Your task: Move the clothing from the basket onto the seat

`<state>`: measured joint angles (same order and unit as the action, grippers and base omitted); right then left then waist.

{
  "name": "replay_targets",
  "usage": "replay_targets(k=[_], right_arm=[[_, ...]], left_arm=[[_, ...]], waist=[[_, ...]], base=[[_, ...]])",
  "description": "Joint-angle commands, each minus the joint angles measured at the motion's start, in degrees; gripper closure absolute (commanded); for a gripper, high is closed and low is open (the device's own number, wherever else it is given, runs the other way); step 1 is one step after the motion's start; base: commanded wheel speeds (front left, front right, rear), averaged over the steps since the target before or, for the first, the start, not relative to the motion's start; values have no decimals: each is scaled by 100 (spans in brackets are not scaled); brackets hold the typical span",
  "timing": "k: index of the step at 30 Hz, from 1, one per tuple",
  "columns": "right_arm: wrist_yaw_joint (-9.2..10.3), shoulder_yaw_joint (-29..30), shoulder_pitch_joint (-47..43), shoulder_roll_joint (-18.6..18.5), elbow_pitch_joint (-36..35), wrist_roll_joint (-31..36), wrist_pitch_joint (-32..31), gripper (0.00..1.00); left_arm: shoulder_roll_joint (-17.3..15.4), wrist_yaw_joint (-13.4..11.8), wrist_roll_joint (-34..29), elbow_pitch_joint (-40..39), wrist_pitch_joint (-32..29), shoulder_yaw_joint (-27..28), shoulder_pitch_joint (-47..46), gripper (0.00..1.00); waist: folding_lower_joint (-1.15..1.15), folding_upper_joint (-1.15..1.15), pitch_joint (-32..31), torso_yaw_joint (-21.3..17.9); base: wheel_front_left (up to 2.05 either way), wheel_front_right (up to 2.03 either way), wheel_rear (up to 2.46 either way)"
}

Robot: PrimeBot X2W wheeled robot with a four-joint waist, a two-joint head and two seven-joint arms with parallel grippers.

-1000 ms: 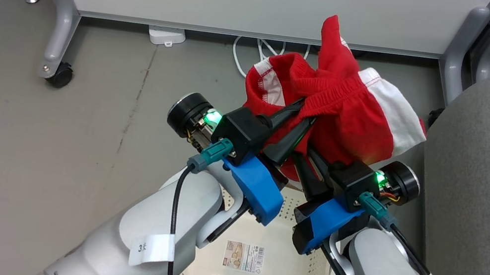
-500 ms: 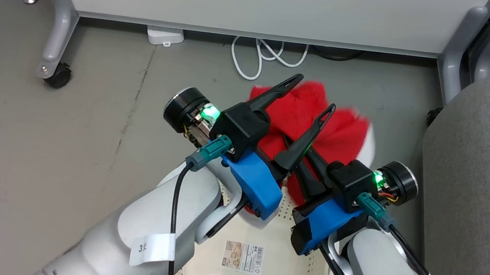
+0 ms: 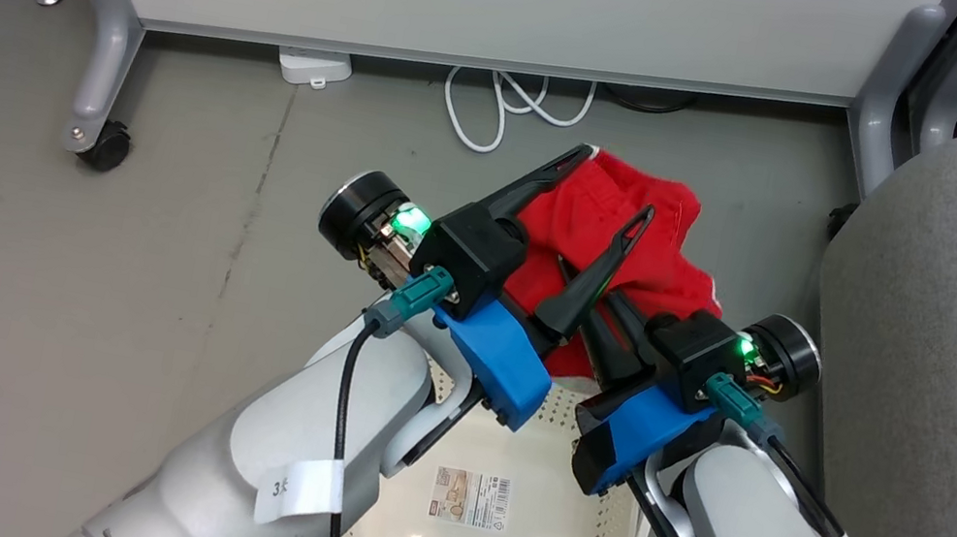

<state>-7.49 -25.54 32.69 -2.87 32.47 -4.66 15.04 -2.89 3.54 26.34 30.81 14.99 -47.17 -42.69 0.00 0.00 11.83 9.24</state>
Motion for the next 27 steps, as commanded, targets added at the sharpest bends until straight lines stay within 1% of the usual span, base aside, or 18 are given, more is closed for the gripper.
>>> replay_targets(k=[1,7,12,27], right_arm=[[-1,45,4,-1,-33,-29,22,100],[-1,210,-14,-2,-115,22,22,100],[-1,402,-8,-2,-240,60,22,100],[-1,1150,-218,-1,-747,209,22,100]], left_arm=[[0,1,-22,17,29,26,16,0],[0,9,-85,70,29,86,22,0],[-1,34,-192,137,29,158,11,0],[-84,144,-453,245,29,349,24,0]], waist=[[0,0,6,-10],[0,0,55,-117],[0,0,138,-306],[0,0,415,-1165]], base=[[0,0,0],[0,0,0],[0,0,0],[0,0,0]])
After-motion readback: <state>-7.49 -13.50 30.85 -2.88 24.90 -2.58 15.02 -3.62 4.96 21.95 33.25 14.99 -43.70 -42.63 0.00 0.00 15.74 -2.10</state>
